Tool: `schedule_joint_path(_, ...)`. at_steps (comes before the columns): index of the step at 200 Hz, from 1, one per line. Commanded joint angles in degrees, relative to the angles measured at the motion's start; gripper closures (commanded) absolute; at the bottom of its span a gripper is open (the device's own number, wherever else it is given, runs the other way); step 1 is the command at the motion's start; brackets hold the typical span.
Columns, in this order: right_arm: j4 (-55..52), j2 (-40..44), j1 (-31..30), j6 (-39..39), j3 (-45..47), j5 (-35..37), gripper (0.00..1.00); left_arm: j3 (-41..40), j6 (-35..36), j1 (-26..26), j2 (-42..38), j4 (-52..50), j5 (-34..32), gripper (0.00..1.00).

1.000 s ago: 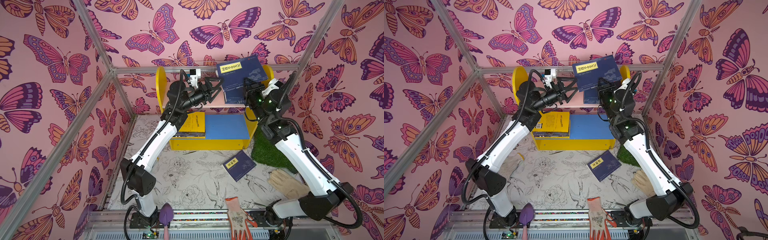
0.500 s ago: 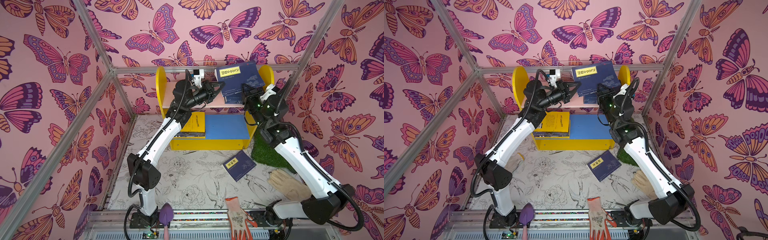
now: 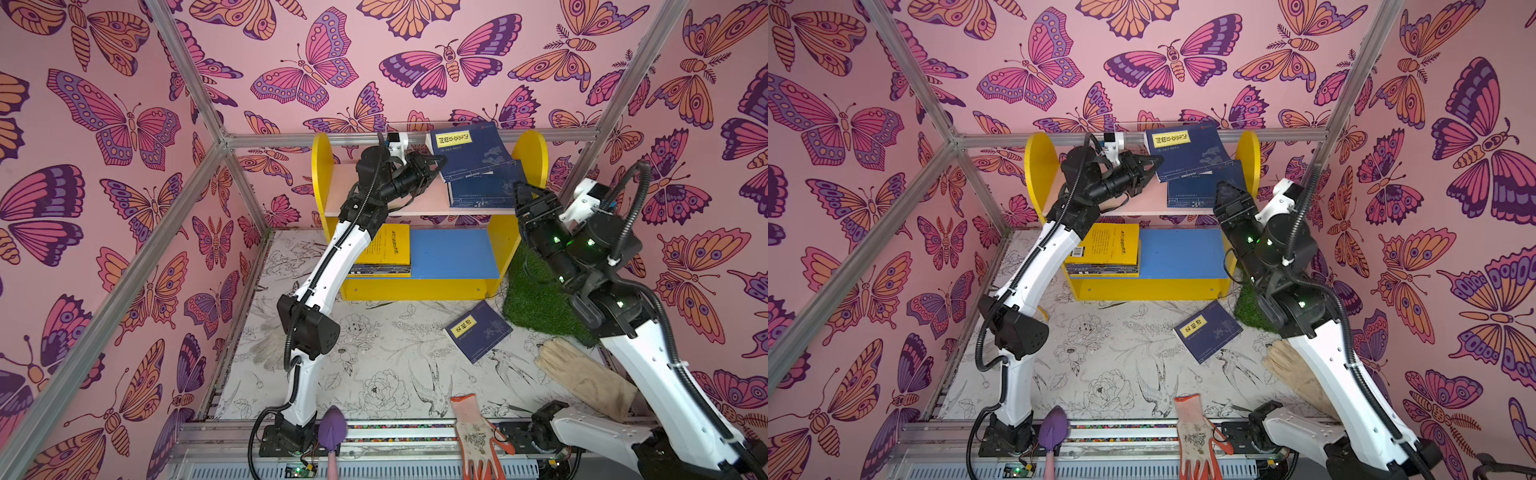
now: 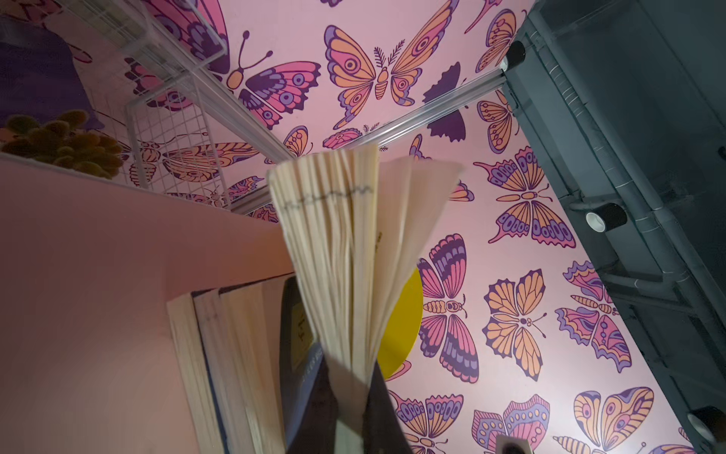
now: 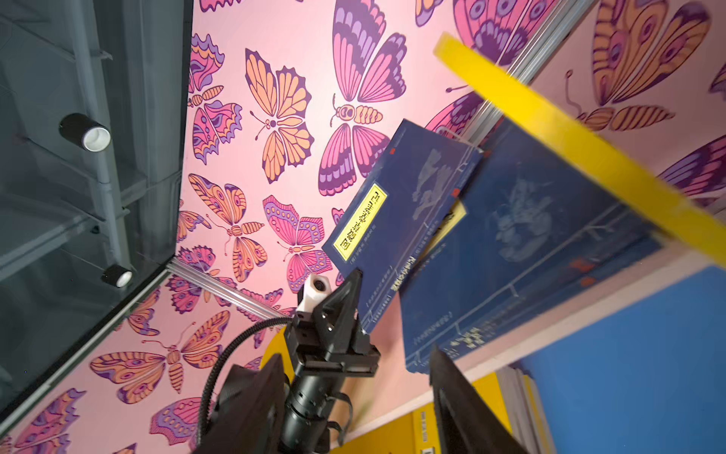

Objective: Stacking books/files
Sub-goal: Place the book at the bookshelf.

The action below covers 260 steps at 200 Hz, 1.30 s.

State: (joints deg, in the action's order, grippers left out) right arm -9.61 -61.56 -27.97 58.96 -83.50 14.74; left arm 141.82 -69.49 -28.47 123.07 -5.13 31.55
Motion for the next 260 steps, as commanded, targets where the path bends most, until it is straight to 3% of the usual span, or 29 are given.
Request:
schedule_joint_path(1, -5.0, 4.7, -0.1, -7.7, 3.5, 6.8, 0.41, 5.9, -0.8, 0.4, 1.7, -1.0, 3.0, 1.0)
schedule_joint_path(72, -11.3, 12.4, -0.1, -17.4, 8.4, 16.7, 0.42, 7.0, -2.9, 1.4, 0.9, -2.7, 9.0, 1.0)
schedule_joint_path(174, -11.8, 12.2, -0.1, -15.9, 9.7, 15.3, 0.43, 9.0, -3.3, -1.0, 3.6, -5.1, 12.0, 1.0)
schedule_joint_path(230, -11.7, 12.4, 0.0, -15.6, 9.9, 14.9, 0.43, 8.9, -3.2, -1.7, 4.8, -6.9, 9.8, 1.0)
schedule_joint_path(240, -11.8, 12.6, -0.1, -15.6, 10.0, 15.0, 0.43, 8.8, -3.6, -1.7, 5.0, -6.9, 9.4, 0.76)
schedule_joint_path(260, -11.7, 12.6, -0.1, -15.6, 10.0, 14.7, 0.43, 8.9, -4.3, -1.7, 5.3, -7.0, 8.2, 0.5)
